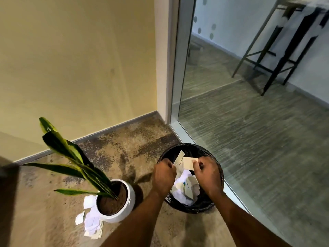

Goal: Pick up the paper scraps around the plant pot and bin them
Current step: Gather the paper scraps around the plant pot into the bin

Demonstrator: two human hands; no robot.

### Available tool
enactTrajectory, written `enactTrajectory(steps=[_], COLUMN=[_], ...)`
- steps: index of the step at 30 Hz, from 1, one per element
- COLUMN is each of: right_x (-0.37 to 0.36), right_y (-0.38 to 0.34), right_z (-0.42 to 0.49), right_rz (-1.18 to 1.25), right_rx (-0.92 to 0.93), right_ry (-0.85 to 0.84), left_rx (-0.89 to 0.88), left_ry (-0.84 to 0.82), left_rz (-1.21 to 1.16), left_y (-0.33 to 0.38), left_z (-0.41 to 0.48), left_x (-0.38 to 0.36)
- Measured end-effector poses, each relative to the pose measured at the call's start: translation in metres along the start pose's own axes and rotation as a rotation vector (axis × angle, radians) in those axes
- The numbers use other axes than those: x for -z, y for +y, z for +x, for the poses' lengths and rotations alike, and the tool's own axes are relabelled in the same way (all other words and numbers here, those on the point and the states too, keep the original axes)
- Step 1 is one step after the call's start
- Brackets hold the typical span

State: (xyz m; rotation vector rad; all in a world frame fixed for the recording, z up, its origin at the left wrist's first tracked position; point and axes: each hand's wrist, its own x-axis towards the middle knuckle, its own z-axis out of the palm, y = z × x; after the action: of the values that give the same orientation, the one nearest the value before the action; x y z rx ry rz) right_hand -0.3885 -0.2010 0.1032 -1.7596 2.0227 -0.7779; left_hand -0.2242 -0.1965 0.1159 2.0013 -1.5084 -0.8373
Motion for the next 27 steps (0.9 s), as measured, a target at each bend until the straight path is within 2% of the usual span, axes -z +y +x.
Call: enactTrajectory(steps=[4,10,16,22,27], right_x=[-0.019,-0.032,-0.050,-0.090,-0.156], right_y=[0.011,0.005,-0.007,-0.066,-0.124], right_z=[-0.004,-0.007,-0.004,-0.021,-0.069], right_rz=[-0.073,-0.051,-0.015,0.018,0.123], right_rx=[-0.002,-0.013,0.030,0.234,0.379], right_ry=[-0.183,-0.216,-0.184,-0.191,-0.471], left_rx=[-0.027,-0.075,-0.010,0.048,0.234], left_ry=[-0.010,-0.077,-0.063,0.083,0.282], left_rz=[-0.022,-0.194,-0.247,-0.347,-0.378], left_y=[-0.008,-0.022,-0.039,-0.091,-0.189], left_z=[-0.001,-0.001,-0.004,-0.016,-0.039], left_x=[-0.012,-0.031,-0.028,0.020,0.059])
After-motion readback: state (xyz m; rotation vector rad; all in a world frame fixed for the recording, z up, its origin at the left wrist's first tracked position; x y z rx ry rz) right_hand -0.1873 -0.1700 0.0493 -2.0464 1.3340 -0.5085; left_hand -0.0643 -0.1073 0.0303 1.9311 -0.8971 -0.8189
